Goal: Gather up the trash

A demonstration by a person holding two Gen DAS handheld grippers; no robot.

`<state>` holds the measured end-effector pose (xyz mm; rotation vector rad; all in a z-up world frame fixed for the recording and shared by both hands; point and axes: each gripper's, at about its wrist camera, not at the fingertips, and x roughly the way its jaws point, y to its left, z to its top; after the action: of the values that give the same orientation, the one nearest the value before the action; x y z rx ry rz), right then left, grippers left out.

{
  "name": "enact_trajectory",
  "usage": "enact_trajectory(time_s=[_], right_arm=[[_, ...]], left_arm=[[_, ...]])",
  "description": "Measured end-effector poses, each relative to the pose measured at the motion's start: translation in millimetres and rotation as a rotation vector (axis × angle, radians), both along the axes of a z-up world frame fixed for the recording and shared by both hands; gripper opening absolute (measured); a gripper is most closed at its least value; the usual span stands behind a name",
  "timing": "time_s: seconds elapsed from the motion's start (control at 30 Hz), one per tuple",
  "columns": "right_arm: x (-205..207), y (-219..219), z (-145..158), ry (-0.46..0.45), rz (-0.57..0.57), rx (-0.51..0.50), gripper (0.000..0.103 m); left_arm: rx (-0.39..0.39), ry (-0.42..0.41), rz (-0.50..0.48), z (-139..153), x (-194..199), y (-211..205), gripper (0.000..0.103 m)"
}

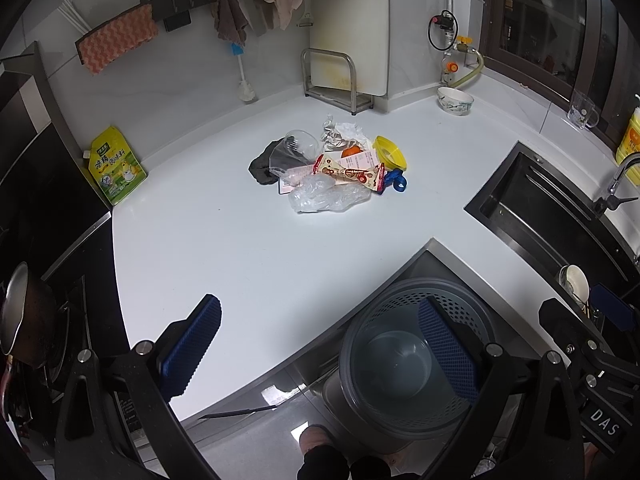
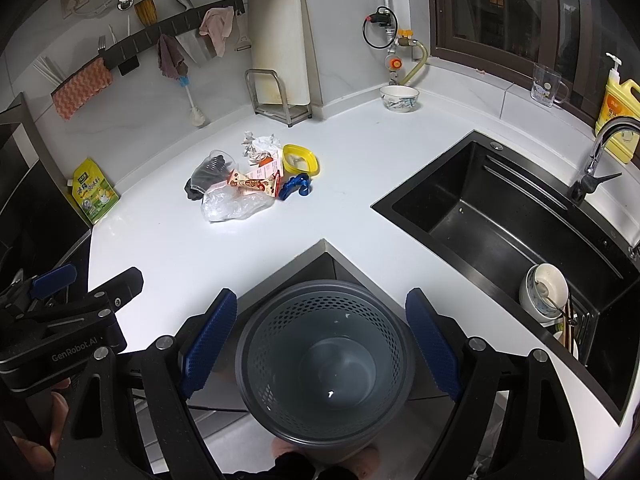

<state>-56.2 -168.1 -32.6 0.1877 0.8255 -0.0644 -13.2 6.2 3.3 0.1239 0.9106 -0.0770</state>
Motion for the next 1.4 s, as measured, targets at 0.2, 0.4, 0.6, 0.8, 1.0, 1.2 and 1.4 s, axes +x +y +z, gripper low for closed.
enact_trajectory(time_s=[0.2,0.4,0.6,0.8,1.0,1.2,1.4], right_arm=[[-3,-7,1,-0.007,0.013,0.008,0.082],[-7,-20,-4,-0.017,0.029,0.03,0.082],[-6,-34,-13,-0.02,0.072,0.049,0.082],[8,-37,-20,-0.012,0.12,0.048,0.082],[36,-34,-23,-0.029,0.132,0.057,0.082],[80,-18,-21,-0.046,0.126,0.043,0.082],[132,6,-27,-0.04,0.15,0.019,0.082]], left_arm=[[0.004,0.0,0.013,5,4,2,0.097],[0.005,-0.001,0.052,5,5,5,0.097],[0.027,-0.021,0.115,1,-3,5,0.097],[0.035,-0.028,0.16,-4,3,10,0.097],[0.04,-0.024,0.161,-12,29,15,0.097],[0.03,-0.027,0.12,-17,70,26,0.097],[0.007,-0.04,0.078,-24,117,49,0.097]])
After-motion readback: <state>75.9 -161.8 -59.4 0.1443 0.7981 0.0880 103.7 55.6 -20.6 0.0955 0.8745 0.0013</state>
